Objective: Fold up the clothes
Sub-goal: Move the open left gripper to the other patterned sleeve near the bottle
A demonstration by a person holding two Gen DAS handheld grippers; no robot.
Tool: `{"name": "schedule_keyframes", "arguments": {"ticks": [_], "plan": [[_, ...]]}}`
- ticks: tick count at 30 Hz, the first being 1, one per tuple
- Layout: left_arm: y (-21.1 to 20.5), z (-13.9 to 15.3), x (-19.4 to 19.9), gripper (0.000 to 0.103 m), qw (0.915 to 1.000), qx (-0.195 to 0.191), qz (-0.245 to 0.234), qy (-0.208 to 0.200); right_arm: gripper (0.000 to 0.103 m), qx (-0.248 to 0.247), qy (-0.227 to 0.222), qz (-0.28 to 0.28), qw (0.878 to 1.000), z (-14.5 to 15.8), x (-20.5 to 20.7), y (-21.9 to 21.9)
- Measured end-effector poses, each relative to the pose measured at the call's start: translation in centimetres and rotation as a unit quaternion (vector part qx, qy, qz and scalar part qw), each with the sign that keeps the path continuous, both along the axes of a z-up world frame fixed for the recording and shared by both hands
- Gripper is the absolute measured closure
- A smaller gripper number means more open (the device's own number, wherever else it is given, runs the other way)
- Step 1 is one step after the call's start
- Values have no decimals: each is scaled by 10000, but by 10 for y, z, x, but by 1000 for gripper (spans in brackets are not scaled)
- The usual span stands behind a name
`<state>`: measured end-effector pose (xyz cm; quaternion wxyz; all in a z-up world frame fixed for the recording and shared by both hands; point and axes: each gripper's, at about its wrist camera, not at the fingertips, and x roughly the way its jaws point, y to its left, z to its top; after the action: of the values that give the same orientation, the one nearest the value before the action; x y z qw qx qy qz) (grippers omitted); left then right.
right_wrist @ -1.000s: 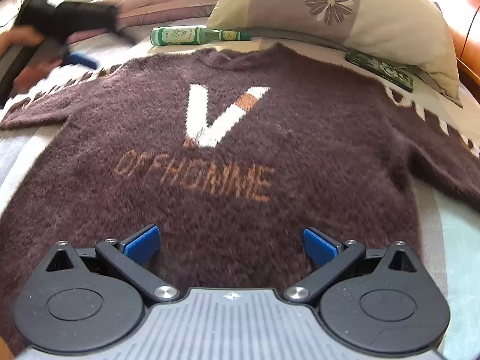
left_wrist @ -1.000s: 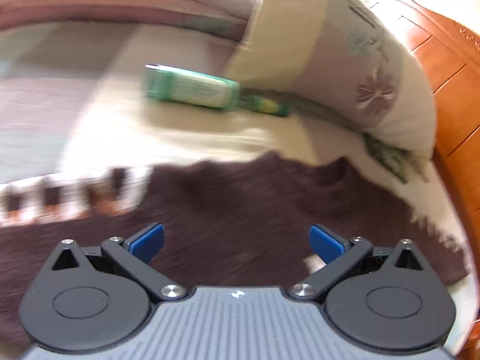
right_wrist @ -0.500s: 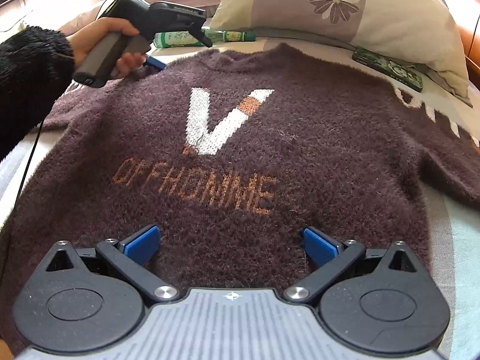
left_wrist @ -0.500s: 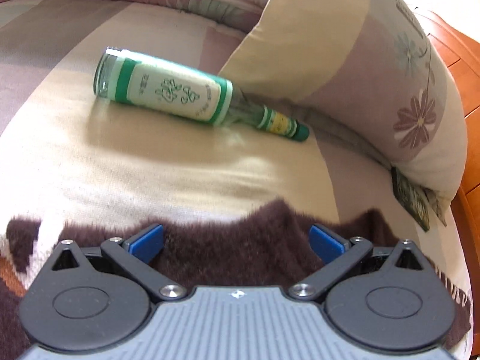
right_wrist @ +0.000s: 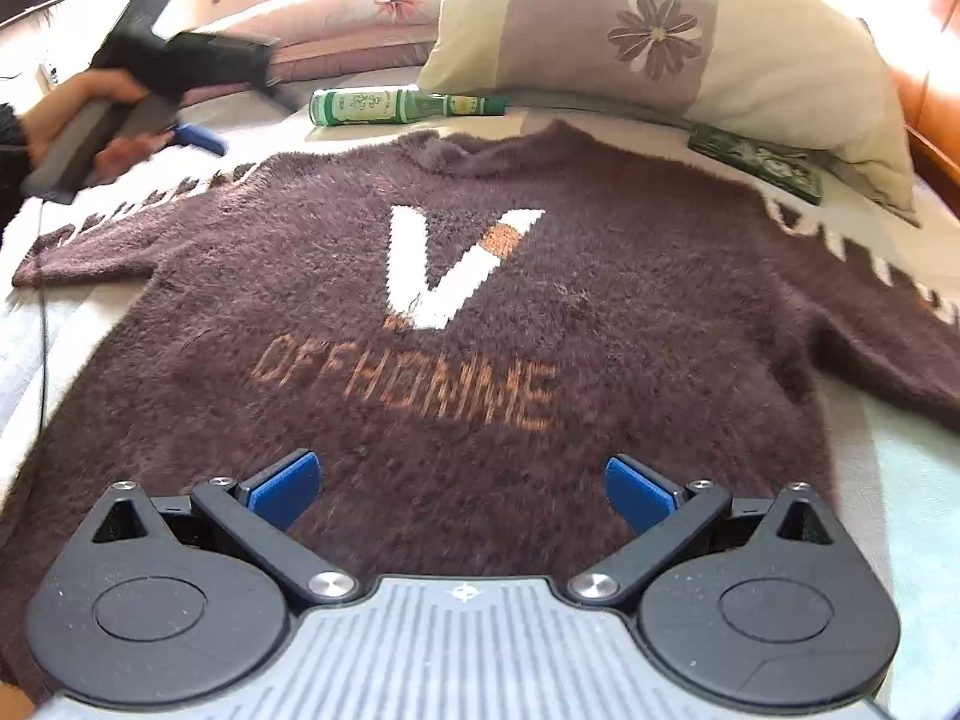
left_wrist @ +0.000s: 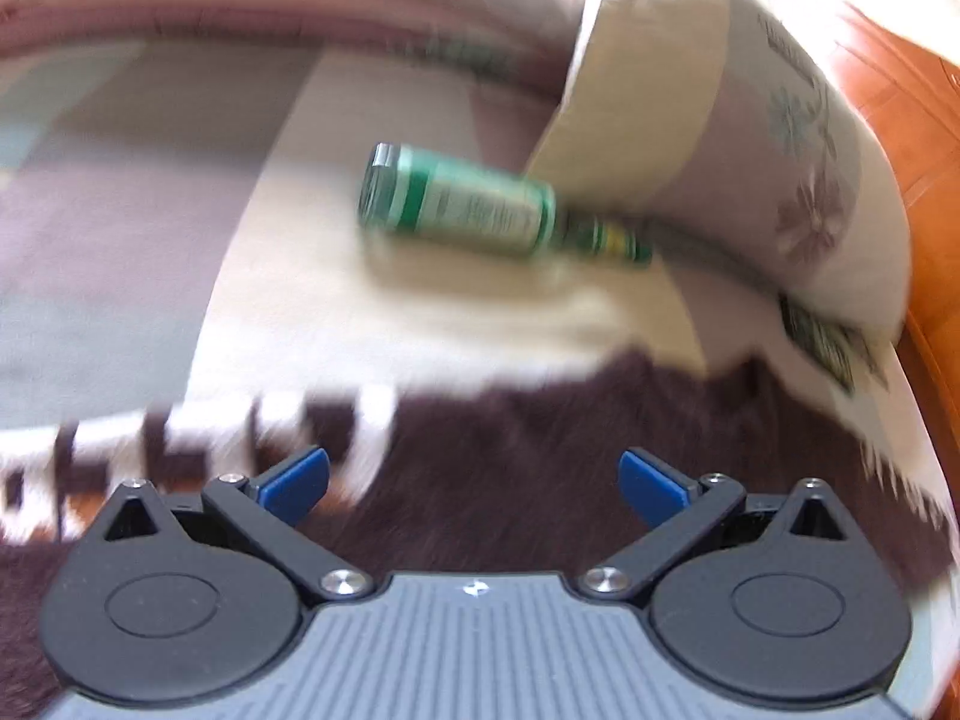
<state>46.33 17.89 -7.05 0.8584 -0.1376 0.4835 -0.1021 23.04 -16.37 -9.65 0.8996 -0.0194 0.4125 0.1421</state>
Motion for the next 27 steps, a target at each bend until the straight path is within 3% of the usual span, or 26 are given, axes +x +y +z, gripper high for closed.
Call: {"name": "schedule_keyframes", "arguments": {"ticks": [4, 8, 12, 15, 18, 22, 27], "plan": [[16, -20, -17, 1, 9999, -130, -71, 65, 0, 208, 146, -193, 9995, 1, -29, 8], [21, -34, -25, 1, 9992, -352, -53, -157, 0, -10, 413, -125, 9991, -3, -50, 24], [34, -35, -33, 1, 9972, -691, -121, -240, 0, -424, 379, -218, 9981, -11, -60, 34], [51, -31, -46, 1, 9973, -651, -168, -308, 0, -367, 318, -361, 9982, -20, -65, 33], [78, -30, -62, 1, 9978, -543, -118, -368, 0, -380, 198, -429, 9982, -22, -70, 34], [129, -31, -87, 1, 9940, -1049, -47, -311, 0, -408, 244, -480, 9977, -22, -66, 35], [189, -33, -116, 1, 9933, -988, 552, -232, 0, -450, 302, -513, 9972, -20, -65, 38]]}}
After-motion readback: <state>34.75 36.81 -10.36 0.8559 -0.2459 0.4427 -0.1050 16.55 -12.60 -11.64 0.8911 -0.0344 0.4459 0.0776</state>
